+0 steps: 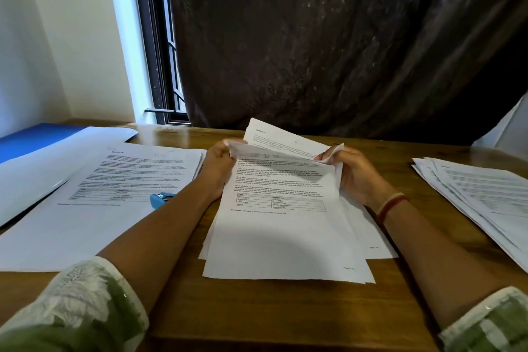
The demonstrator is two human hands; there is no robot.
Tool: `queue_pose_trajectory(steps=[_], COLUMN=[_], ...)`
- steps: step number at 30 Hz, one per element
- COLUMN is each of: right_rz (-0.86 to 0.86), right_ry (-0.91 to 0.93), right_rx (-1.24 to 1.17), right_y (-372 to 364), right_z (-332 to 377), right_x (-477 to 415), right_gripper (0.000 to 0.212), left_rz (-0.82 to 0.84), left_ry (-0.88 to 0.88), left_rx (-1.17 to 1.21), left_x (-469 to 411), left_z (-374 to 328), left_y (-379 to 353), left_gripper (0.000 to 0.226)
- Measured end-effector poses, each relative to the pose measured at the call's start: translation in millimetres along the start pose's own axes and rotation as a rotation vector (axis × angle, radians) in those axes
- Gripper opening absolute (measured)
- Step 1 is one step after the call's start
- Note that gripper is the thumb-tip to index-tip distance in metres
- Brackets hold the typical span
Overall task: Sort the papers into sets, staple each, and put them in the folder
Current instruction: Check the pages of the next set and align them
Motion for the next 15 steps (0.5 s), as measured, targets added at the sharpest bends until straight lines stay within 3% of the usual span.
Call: queue_pose_trajectory(steps=[4, 7, 10, 12, 15], right_rz=[0.127, -0.154, -0.538, -0.596, -0.595], right_ry=[-0.04, -0.007, 0.018, 0.011, 0.064], right_rx=[-0.092, -0.144, 0.106, 0.263, 0.245], right_y=[4, 28, 47, 49, 46], right_z=[2, 4, -4, -10, -10], right_x=[5, -4, -12, -14, -15], right_gripper=[0.035, 0.055, 0.034, 0.042, 0.048], left_rz=[-0.094, -0.039, 0.007, 0.034, 0.009], left_ry=[0.074, 0.076, 0.093, 0.094, 0.104], left_rx=[0.039, 0.127, 0.169, 0.188, 0.214], left_x=[-1, -7, -8, -8, -7], left_z=[3, 11, 14, 14, 12], left_y=[2, 2, 2, 0, 0], left_gripper=[0.026, 0.028, 0.021, 0.015, 0.019])
Point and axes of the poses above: each hand's wrist, its own x-axis away from the middle knuckle, its own y-axis out of the back of the hand, z = x × y, the point moved 3 cm from there along -x, towards the middle knuckle, and after that the axes turned 15 degrees about -y, right-handed, at the moved point
